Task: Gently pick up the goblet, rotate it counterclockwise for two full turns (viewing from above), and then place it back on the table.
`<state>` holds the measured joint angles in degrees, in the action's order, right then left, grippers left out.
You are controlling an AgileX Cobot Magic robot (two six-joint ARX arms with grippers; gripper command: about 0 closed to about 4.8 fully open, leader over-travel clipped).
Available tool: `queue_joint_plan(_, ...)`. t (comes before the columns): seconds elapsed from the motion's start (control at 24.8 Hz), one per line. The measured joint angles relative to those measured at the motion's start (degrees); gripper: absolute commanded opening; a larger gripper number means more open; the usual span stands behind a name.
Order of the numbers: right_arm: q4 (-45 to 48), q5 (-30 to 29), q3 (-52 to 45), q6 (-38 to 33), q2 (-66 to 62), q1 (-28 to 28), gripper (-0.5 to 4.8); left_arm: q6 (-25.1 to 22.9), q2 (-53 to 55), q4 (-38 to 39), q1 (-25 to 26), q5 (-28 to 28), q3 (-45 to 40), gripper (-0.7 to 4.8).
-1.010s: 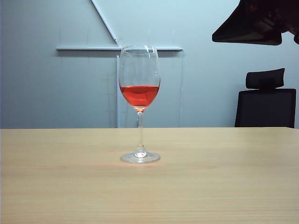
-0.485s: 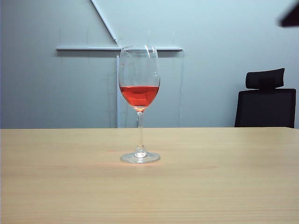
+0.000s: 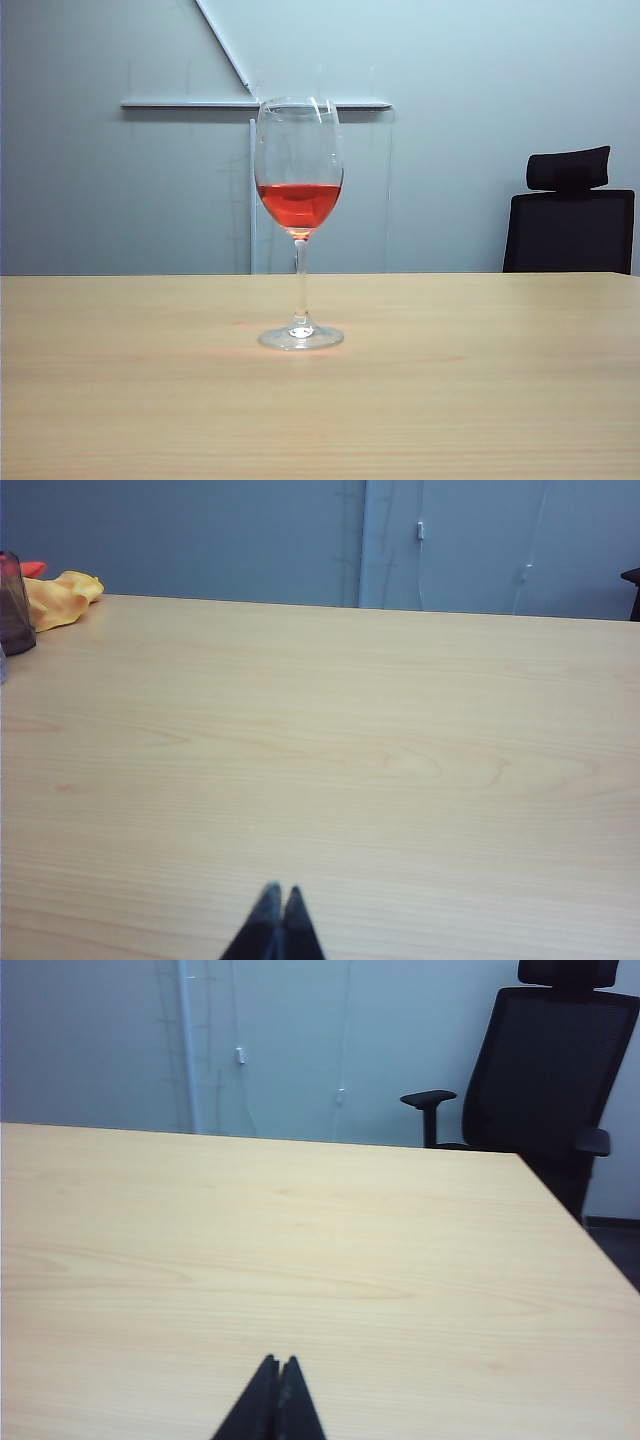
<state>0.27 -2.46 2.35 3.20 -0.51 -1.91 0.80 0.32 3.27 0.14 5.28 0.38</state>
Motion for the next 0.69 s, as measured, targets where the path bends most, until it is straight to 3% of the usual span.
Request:
queue_joint_plan(0.24,0.2,0.4,-2.0,-5.6,0.5,0.0,-0.05,0.0,0.0,0.0,0.0,0.0,0.0,-0.05)
queue_joint_plan(0.69,0.3,1.2,-2.1,-5.8,0.5,0.5,-0.04,0.0,0.0,0.0,0.0,0.0,0.0,-0.05)
